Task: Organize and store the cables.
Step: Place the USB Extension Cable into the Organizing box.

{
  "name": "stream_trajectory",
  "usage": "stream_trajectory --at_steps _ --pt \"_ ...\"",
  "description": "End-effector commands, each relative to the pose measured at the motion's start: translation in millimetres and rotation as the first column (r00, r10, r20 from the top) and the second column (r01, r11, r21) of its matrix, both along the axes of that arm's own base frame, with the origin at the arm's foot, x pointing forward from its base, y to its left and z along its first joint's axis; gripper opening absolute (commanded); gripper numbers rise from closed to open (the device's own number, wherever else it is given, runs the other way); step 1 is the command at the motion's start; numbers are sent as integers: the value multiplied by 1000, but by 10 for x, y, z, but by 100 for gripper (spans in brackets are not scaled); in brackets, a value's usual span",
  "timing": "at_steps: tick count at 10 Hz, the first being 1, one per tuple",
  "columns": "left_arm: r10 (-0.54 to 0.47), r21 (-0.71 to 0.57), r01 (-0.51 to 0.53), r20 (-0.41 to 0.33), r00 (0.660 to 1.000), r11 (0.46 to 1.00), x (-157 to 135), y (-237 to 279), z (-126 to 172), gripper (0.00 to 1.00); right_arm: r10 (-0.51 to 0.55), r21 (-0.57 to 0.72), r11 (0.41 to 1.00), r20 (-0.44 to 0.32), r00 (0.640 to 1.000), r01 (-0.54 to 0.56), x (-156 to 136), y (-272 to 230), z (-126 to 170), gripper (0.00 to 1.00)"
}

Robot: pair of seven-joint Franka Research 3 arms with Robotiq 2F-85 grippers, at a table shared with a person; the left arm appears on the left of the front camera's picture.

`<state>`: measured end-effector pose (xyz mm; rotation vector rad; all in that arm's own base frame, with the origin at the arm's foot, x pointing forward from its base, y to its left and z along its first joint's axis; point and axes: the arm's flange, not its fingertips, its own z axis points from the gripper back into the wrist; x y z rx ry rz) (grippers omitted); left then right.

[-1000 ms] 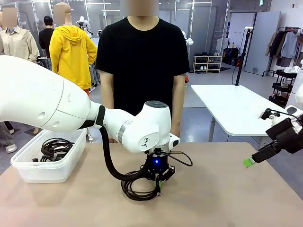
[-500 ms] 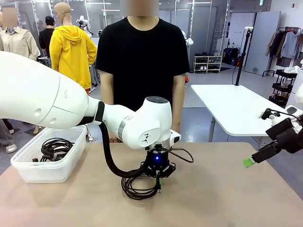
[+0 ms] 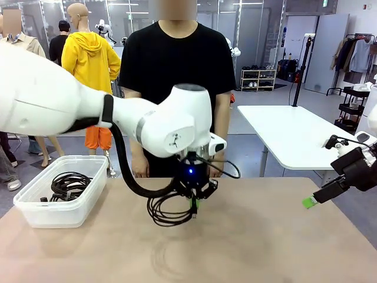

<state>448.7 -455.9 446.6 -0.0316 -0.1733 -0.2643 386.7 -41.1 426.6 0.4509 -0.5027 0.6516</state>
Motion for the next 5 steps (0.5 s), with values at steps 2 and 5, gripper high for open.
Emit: stream_trajectory --at_steps 2,5 --pt "-54 -10 55 57 997 998 -168 273 51 2 -13 3 1000 -12 1000 13 3 15 13 100" --pt "-18 -2 18 17 1000 1000 -52 81 141 2 -13 3 1000 -12 1000 13 3 15 13 100"
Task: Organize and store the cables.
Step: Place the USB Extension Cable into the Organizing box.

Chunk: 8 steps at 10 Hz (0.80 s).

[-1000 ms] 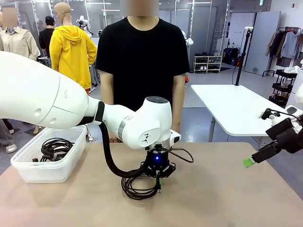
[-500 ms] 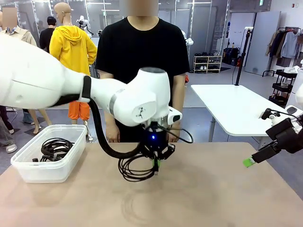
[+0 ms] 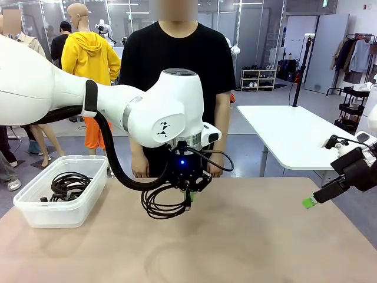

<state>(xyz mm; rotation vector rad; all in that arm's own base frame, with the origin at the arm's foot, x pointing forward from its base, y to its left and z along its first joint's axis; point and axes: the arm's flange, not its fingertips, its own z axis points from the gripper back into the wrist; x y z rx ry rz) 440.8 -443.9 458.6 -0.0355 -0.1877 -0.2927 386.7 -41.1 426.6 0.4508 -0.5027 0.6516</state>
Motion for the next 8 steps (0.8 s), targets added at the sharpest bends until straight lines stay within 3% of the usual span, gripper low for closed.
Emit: stream_trajectory --at_steps 1,2,3,4,5,8 --pt "11 1 -11 2 1000 1000 27 -40 22 2 -13 3 1000 -12 1000 13 3 15 12 100" --pt "11 1 -11 2 1000 1000 27 -40 22 2 -13 3 1000 -12 1000 13 3 15 12 100" --pt "-1 -1 1 -3 1000 1000 10 -15 -17 13 -13 3 1000 -12 1000 13 3 15 12 100" --pt "-79 106 74 49 996 992 44 195 203 13 -13 3 1000 -12 1000 13 3 15 12 100" --pt "-98 171 83 83 992 982 93 508 453 13 -13 3 1000 -12 1000 13 3 15 12 100" --pt "27 196 -53 135 990 979 282 1256 813 13 -13 3 1000 -12 1000 13 3 15 12 100"
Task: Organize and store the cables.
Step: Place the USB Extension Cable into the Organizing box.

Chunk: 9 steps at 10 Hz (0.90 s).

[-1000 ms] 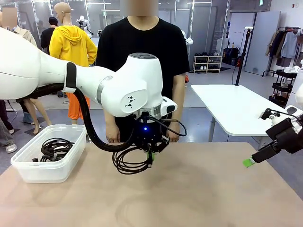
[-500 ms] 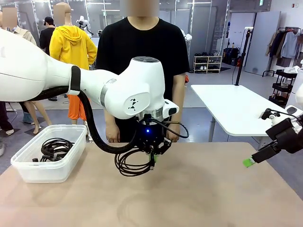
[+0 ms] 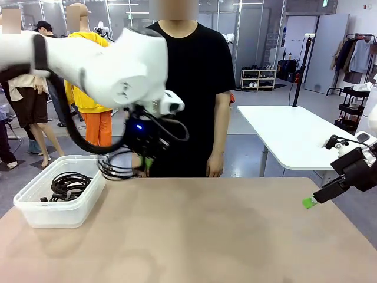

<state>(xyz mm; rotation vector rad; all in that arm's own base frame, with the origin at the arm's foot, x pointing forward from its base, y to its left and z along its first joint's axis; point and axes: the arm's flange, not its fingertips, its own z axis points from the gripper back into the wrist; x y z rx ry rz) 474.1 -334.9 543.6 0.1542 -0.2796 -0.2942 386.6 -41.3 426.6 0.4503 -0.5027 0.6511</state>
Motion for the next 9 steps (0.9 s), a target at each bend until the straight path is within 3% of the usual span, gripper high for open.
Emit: stream_trajectory --at_steps 1,4,6,9 --pt "47 49 -49 35 998 998 8 448 51 13 -12 3 1000 -12 1000 12 4 17 13 100" --pt "136 9 -137 100 986 990 175 1257 160 13 -12 3 1000 -12 1000 12 4 17 13 100" --pt "162 2 -163 141 977 987 385 1815 15 13 -12 3 1000 -12 1000 12 4 17 13 100" --pt "272 -12 -272 113 956 962 756 2261 -299 13 -12 3 1000 -12 1000 12 4 17 13 100"
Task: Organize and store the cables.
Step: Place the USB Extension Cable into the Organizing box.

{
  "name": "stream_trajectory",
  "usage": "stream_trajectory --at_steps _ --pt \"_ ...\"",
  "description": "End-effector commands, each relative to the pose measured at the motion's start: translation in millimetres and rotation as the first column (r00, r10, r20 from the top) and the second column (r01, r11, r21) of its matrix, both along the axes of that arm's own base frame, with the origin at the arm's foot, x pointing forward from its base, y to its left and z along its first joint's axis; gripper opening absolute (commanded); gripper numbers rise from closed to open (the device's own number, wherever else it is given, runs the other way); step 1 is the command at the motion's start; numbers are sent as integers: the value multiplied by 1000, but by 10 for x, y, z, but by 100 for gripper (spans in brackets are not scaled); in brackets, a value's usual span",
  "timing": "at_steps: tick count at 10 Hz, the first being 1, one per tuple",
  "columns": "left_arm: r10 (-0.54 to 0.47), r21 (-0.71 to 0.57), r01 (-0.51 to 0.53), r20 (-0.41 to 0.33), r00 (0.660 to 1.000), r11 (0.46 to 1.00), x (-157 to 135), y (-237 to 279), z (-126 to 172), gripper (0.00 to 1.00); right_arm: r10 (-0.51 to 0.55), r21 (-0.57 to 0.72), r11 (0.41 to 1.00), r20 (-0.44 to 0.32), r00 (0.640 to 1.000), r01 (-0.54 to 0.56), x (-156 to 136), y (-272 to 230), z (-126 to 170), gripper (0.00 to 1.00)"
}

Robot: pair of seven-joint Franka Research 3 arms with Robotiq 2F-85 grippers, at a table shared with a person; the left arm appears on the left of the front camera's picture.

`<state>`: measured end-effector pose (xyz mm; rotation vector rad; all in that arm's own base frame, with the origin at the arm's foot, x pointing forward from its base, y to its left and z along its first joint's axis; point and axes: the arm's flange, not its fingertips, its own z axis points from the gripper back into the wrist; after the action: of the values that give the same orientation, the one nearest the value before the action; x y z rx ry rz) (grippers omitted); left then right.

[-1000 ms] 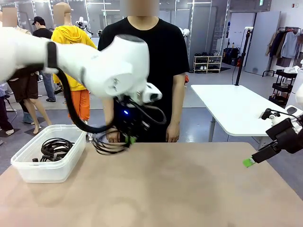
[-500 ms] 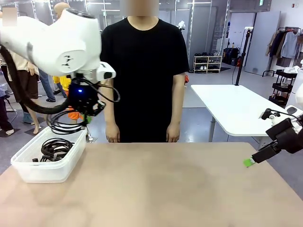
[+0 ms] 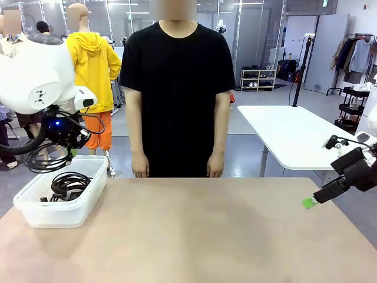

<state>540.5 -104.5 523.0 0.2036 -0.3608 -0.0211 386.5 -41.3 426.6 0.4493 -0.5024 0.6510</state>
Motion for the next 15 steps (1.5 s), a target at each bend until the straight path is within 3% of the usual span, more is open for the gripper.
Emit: stream_trajectory --at_steps 1,5,9,13,15 --pt "17 -26 -18 -9 1000 1000 276 30 -256 13 -12 4 1000 -12 1000 12 4 17 12 100" --pt "122 -35 -124 -53 991 992 705 115 -659 13 -12 4 1000 -12 1000 12 4 17 12 100" --pt "123 -51 -128 -89 988 991 761 55 -797 13 -12 4 1000 -12 1000 12 4 17 12 100" --pt "116 -44 -121 -98 988 992 741 40 -813 76 -12 4 1000 -12 1000 12 4 17 12 100" --pt "125 -39 -129 -91 988 991 698 56 -768 100 -12 4 1000 -12 1000 12 4 17 12 100"
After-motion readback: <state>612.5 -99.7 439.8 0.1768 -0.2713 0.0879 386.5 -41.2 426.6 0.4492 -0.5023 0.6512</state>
